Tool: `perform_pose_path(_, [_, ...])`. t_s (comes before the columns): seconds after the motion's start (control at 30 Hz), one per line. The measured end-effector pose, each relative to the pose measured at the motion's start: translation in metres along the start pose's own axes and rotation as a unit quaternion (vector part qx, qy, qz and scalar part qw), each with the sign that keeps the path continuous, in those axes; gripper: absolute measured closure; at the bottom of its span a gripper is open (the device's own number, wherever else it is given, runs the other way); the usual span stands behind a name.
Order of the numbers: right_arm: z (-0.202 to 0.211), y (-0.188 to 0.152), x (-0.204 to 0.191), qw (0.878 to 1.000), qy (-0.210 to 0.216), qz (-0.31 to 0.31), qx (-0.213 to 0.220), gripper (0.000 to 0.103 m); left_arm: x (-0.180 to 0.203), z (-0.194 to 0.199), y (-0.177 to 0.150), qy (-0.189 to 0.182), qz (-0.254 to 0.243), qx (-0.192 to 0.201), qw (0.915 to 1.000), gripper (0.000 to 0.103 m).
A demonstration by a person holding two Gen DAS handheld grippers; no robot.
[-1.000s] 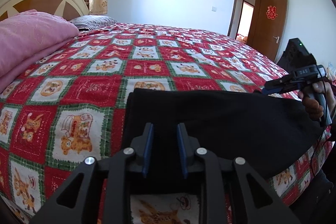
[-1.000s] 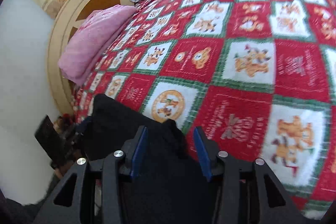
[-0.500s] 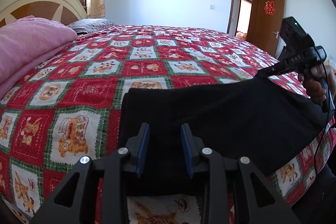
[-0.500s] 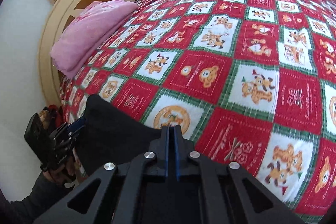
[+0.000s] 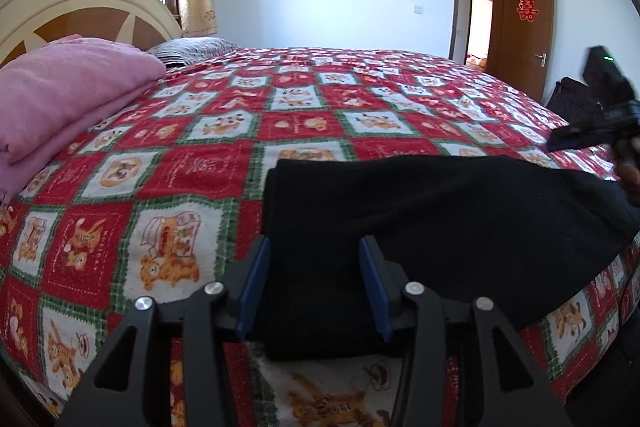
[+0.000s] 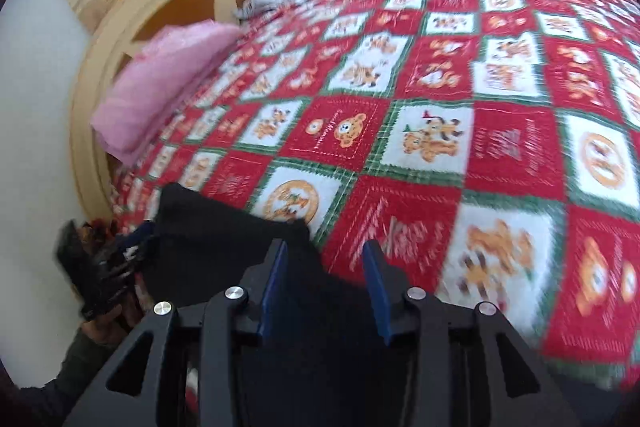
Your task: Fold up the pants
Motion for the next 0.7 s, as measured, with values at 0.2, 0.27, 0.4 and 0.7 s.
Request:
perform_pose_path(0.2, [0.019,-0.060,0.006,1.000,-0.003,0.008,-0.017,0.060,0.006,0.004,0.008,0.010,0.004,0.005,0.9999,0.054])
perform_pose_path(0.27, [0.008,-0.075,0.016,0.999,-0.016,0.002,-0.035,0.059,0.017,0.007,0.014,0.006,-0.002,0.010,0.9999,0.054])
perform_pose_path(0.4, [0.017,-0.073,0.033,1.000,-0.005,-0.028,-0.013,0.059,0.055,0.010,0.026,-0.015,-0.030,0.009,0.9994,0.053])
perform_pose_path(0.7, [0.137,-0.081,0.154,0.988,-0.102,-0.071,0.090,0.059,0.146,-0.020,0.042,-0.097,-0.081,-0.017,0.9918,0.046])
Point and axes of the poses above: each gripper's, at about its wrist camera, not at the fingertips, and z roughly against the way its jaws point, x to its right, y to its top, the point moved 10 cm from there along -z, roughly the way its jaws point, and after that the axes turned 15 degrees about -y, right-handed, at the moved point
